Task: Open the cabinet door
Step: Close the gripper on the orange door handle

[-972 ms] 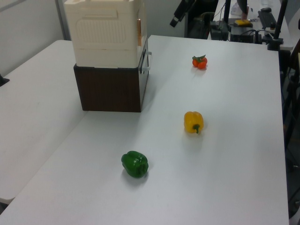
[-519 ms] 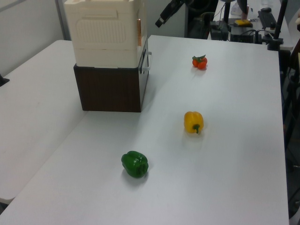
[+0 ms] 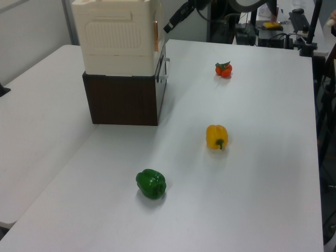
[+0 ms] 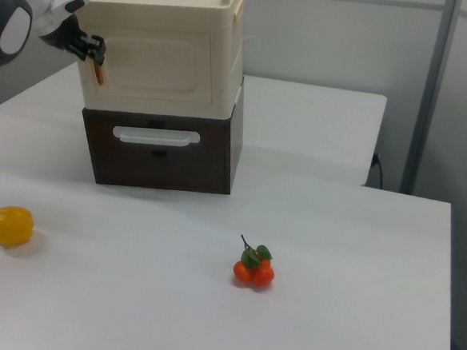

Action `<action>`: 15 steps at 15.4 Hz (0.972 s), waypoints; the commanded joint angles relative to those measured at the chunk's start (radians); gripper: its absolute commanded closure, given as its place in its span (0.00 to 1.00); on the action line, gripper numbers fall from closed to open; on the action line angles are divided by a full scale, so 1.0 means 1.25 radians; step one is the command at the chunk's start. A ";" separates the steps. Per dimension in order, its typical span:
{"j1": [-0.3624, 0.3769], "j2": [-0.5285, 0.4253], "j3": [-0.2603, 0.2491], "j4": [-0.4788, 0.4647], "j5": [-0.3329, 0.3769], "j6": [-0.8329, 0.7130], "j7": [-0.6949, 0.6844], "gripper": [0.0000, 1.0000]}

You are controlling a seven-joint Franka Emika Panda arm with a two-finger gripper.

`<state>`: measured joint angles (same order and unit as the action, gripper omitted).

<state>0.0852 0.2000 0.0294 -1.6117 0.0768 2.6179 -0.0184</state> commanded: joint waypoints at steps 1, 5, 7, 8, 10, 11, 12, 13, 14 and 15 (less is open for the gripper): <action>0.008 0.039 0.010 0.022 0.001 0.056 -0.021 0.59; 0.010 0.052 0.017 0.036 -0.001 0.090 -0.021 0.59; 0.012 0.062 0.018 0.046 -0.003 0.094 -0.026 0.59; 0.012 0.067 0.018 0.050 -0.004 0.102 -0.027 0.59; 0.012 0.072 0.019 0.050 -0.014 0.127 -0.026 0.59; 0.012 0.074 0.019 0.050 -0.022 0.131 -0.026 0.59; 0.012 0.077 0.019 0.049 -0.033 0.132 -0.026 0.59; 0.012 0.077 0.019 0.049 -0.041 0.132 -0.026 0.64; 0.012 0.077 0.019 0.047 -0.045 0.133 -0.026 0.67; 0.012 0.077 0.019 0.047 -0.048 0.133 -0.026 0.74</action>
<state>0.0947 0.2637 0.0538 -1.5766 0.0368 2.7327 -0.0364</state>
